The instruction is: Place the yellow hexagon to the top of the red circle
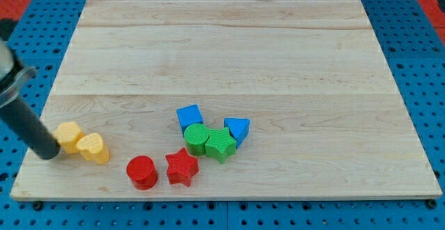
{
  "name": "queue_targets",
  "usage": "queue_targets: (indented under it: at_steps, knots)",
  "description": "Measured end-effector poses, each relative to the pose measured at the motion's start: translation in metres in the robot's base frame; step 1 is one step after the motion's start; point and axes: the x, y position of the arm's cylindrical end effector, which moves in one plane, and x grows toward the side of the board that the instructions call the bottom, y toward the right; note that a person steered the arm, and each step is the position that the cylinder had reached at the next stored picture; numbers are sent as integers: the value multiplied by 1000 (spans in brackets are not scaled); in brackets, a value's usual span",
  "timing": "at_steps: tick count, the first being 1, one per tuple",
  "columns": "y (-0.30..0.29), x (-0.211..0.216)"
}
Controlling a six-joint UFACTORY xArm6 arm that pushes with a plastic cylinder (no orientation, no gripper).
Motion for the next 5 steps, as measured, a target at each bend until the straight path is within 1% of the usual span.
queue_targets:
  at_steps: [1,2,3,4,5]
  knots:
    - [14,-26]
    - [14,-26]
    - [27,-32]
    - [4,-36]
    - [40,-38]
